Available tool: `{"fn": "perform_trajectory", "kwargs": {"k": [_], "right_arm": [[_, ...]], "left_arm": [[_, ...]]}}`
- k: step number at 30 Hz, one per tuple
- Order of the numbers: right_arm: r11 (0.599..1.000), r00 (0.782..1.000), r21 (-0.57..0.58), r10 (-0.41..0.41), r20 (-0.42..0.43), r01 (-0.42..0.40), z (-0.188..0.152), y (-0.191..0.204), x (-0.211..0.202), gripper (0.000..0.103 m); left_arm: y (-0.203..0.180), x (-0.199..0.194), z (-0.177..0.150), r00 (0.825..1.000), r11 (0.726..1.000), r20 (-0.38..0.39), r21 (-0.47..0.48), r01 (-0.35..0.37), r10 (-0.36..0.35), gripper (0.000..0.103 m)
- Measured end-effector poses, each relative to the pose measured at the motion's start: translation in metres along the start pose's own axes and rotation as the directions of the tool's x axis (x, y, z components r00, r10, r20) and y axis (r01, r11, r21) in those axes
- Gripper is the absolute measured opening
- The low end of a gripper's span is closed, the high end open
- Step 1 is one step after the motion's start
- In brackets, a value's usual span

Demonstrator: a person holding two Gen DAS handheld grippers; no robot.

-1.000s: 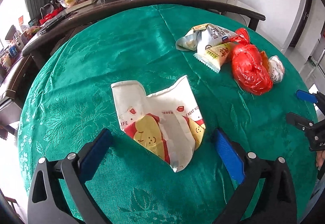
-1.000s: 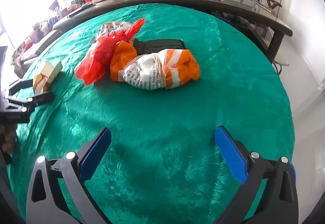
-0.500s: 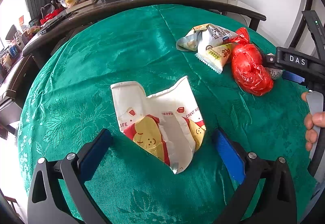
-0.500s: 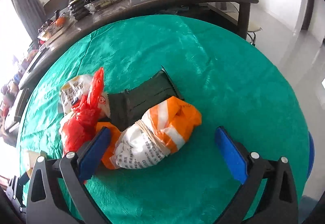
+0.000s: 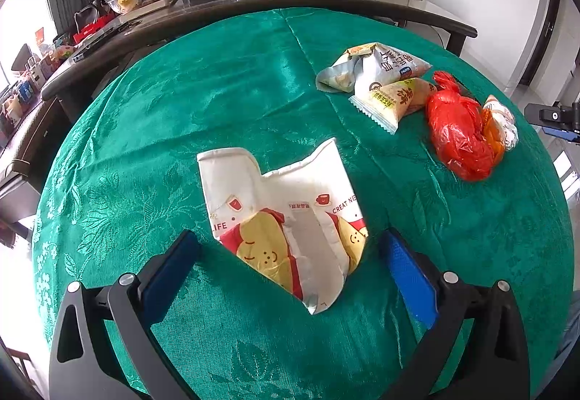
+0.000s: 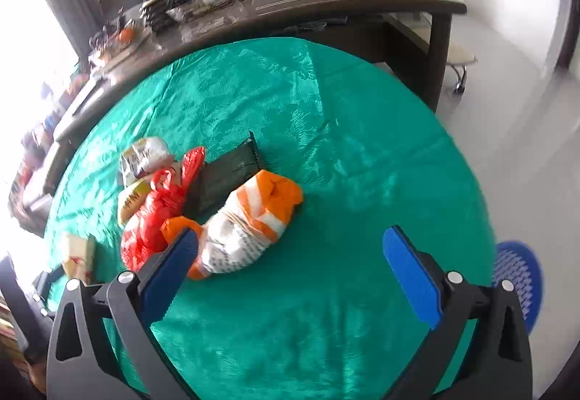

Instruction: Collect trash

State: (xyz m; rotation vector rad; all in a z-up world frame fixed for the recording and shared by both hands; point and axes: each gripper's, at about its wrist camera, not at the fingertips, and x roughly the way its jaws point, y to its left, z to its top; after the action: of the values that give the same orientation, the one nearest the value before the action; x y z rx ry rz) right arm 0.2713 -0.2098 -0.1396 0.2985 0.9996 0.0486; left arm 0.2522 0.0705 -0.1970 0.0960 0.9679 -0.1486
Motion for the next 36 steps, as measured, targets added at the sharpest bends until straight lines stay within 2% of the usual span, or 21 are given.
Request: {"fn": "perform_trajectory", "kwargs": {"k": [2,5,8,10,12,14,17,20,23,27,28,30,32,35,36], "right_arm": [[0.994,0.999,0.105,0.034,0.02,-0.036,0.001,0.002,0.005,0.098],[0.987,0.999,0.159,-0.021,0.045,0.014,0.001,0.019,0.022,0.098],[0.991,0.995,0.094,-0.095,0.02,0.093,-0.004,0.037,0.036,0.098],[0.99,0.99,0.007,-0.139,0.005,0.139,-0.013,0.041,0.037,0.098],[0.982,0.985,-0.084,-0.172,-0.009,0.171,-0.021,0.034,0.031,0.098],[0.976,0.983,-0.118,-0.184,-0.02,0.18,-0.026,0.016,0.021,0.098],[0.974,0.985,-0.165,-0.167,-0.039,0.158,-0.025,-0.004,0.009,0.098],[0.97,0.991,-0.22,-0.117,-0.057,0.102,-0.025,-0.011,0.004,0.098],[0.967,0.997,-0.254,-0.037,-0.069,0.019,-0.023,-0.008,0.0,0.098],[0.946,0.994,-0.322,-0.007,-0.105,-0.027,-0.018,0.002,0.001,0.098],[0.944,0.994,-0.329,-0.004,-0.11,-0.032,-0.016,0.004,0.002,0.098],[0.94,0.993,-0.339,0.003,-0.114,-0.042,-0.011,0.008,0.002,0.098],[0.938,0.994,-0.345,0.003,-0.114,-0.043,-0.007,0.011,0.002,0.098],[0.936,0.992,-0.349,-0.009,-0.124,-0.035,-0.002,0.015,0.008,0.098],[0.935,0.99,-0.354,-0.015,-0.137,-0.035,-0.002,0.017,0.011,0.098]], "left_arm": [[0.0,0.0,0.0,1.0,1.0,0.0,0.0,0.0,0.0,0.099],[0.0,0.0,0.0,1.0,1.0,0.0,0.0,0.0,0.0,0.099],[0.0,0.0,0.0,1.0,1.0,0.0,-0.001,0.001,-0.001,0.099],[0.001,0.0,0.0,1.0,1.0,0.0,0.001,0.004,-0.004,0.099],[0.001,0.0,0.0,1.0,1.0,0.001,0.004,0.006,-0.006,0.099],[0.001,0.0,0.0,1.0,1.0,0.001,0.005,0.005,-0.005,0.099],[0.001,0.0,0.0,1.0,1.0,-0.001,0.007,0.003,-0.003,0.099],[0.003,-0.002,-0.001,1.0,1.0,-0.016,0.013,0.009,-0.008,0.099],[0.013,-0.011,-0.008,0.999,0.999,-0.037,0.006,0.032,-0.031,0.099],[0.031,-0.027,-0.016,0.998,0.998,-0.013,-0.037,0.055,-0.055,0.098],[0.034,-0.029,-0.015,0.998,0.997,-0.001,-0.048,0.065,-0.065,0.097],[0.039,-0.031,-0.012,0.995,0.993,0.014,-0.072,0.095,-0.094,0.083],[0.042,-0.029,-0.009,0.992,0.987,0.014,-0.1,0.126,-0.125,0.074],[0.046,-0.023,-0.004,0.986,0.974,0.017,-0.152,0.167,-0.166,0.07],[0.047,-0.022,-0.002,0.984,0.97,0.023,-0.164,0.177,-0.176,0.065]]}}
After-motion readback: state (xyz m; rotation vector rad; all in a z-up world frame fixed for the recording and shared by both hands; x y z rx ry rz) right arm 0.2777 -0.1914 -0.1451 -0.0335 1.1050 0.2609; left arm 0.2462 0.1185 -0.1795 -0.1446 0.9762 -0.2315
